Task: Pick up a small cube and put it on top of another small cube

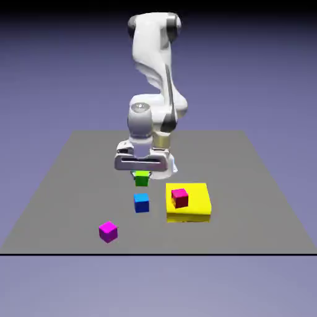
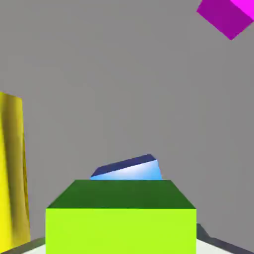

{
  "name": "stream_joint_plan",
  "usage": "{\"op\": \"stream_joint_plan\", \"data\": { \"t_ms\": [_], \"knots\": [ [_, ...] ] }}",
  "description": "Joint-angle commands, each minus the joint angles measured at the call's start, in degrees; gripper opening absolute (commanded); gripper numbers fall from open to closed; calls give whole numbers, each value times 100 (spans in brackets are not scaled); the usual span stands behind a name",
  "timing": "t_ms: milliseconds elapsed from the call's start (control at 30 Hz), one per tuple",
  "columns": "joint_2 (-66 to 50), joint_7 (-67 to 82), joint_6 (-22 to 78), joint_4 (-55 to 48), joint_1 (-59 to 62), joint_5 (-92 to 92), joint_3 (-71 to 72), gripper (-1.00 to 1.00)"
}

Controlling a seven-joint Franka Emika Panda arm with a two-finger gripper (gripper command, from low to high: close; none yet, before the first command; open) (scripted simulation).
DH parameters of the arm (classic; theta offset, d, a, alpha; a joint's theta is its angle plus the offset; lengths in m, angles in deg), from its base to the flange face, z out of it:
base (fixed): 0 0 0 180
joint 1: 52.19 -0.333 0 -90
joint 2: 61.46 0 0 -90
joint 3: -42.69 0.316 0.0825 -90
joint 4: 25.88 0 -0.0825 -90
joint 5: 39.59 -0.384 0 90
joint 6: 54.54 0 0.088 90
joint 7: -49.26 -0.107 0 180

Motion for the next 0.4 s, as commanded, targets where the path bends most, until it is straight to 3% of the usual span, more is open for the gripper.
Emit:
{"op": "stream_joint_plan", "data": {
  "t_ms": [0, 267, 300, 367],
  "knots": [
    [-208, 64, -199, -7, 18, -97, 48, -100],
    [-1802, 562, -1728, -63, 150, -856, 419, -100],
    [-1802, 562, -1728, -63, 150, -856, 419, 100],
    [-1595, 497, -1530, -56, 132, -757, 371, 100]
  ]
}}
